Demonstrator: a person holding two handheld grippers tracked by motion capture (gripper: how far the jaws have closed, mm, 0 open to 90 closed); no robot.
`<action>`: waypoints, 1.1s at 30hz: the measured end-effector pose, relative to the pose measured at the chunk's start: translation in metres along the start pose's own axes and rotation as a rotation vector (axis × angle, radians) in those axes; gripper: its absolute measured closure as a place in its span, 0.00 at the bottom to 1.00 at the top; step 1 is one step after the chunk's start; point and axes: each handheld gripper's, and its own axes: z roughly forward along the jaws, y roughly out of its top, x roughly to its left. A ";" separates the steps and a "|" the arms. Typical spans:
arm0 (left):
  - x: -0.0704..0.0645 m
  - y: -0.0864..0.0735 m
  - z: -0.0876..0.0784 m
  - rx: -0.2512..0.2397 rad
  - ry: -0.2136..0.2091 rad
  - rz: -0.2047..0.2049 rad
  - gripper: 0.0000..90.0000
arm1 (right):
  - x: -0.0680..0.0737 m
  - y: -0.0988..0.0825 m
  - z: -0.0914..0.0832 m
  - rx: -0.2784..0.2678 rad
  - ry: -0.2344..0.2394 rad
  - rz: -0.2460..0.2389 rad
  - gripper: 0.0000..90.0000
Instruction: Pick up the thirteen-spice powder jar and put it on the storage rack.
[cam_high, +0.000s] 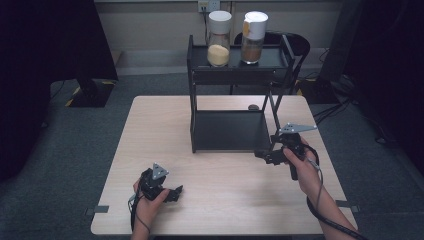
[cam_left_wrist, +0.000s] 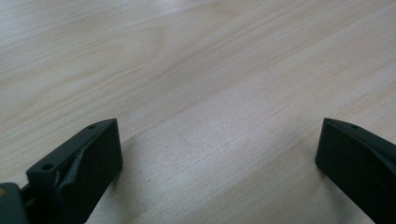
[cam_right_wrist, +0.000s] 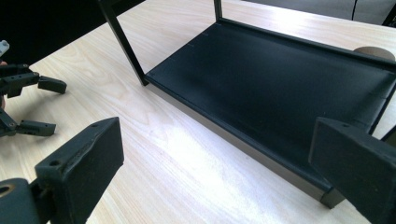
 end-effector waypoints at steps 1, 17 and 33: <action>0.000 0.000 0.000 0.000 0.000 0.000 0.00 | 0.000 -0.002 0.000 -0.001 0.001 0.001 0.02; 0.000 0.000 0.000 0.000 0.000 0.000 0.00 | -0.003 -0.018 -0.001 0.013 0.001 0.005 0.02; 0.000 0.000 0.000 -0.001 0.000 -0.001 0.00 | -0.011 -0.038 -0.008 0.026 -0.006 0.018 0.02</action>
